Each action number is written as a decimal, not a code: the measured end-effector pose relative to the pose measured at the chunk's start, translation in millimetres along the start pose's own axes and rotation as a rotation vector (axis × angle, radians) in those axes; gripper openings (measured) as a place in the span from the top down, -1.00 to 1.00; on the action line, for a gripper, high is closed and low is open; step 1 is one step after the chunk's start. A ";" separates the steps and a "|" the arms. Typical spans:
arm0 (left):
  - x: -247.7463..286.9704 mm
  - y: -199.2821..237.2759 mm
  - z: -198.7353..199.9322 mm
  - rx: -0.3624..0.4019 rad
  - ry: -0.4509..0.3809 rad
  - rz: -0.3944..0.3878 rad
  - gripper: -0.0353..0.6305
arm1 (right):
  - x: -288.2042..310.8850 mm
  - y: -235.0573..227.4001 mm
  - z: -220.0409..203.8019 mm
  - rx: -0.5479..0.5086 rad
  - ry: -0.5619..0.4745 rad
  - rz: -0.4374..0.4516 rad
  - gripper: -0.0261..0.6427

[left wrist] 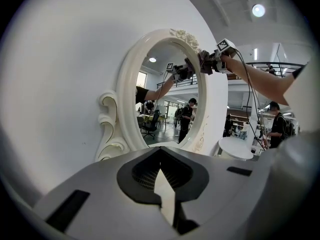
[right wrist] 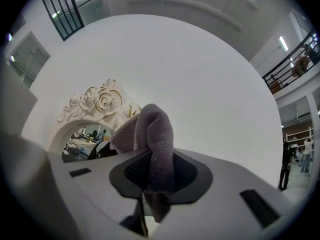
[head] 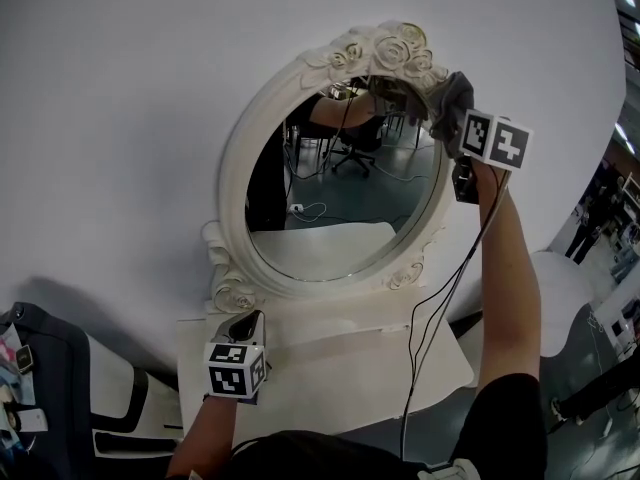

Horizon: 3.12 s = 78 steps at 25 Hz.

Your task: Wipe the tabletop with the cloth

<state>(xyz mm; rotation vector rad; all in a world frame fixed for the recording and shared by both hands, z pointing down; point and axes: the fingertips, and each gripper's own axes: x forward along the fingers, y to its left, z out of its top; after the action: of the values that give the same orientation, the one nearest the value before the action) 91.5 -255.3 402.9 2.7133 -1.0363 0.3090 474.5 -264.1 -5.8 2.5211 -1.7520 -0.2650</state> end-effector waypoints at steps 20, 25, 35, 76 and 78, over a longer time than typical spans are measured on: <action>8.7 -22.9 -11.8 0.012 0.033 0.026 0.88 | 6.6 -32.5 -39.5 -0.028 0.042 -0.023 0.68; 9.9 -24.6 -15.3 0.015 0.045 0.027 0.88 | 6.2 -41.1 -56.9 -0.016 0.057 -0.036 0.68; 18.9 -37.6 -26.6 0.030 0.085 -0.002 0.88 | 3.9 -62.5 -113.9 -0.012 0.134 -0.073 0.68; 41.6 -79.5 -58.3 0.044 0.133 0.023 0.88 | -4.1 -100.3 -337.1 0.011 0.324 -0.078 0.68; 40.3 -76.9 -58.5 0.041 0.132 0.028 0.88 | -4.5 -96.9 -336.7 -0.060 0.307 -0.081 0.68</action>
<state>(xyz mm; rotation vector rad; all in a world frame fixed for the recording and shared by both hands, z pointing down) 166.0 -208.4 459.7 2.6746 -1.0426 0.5120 621.4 -242.1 311.5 2.4373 -1.5065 0.0640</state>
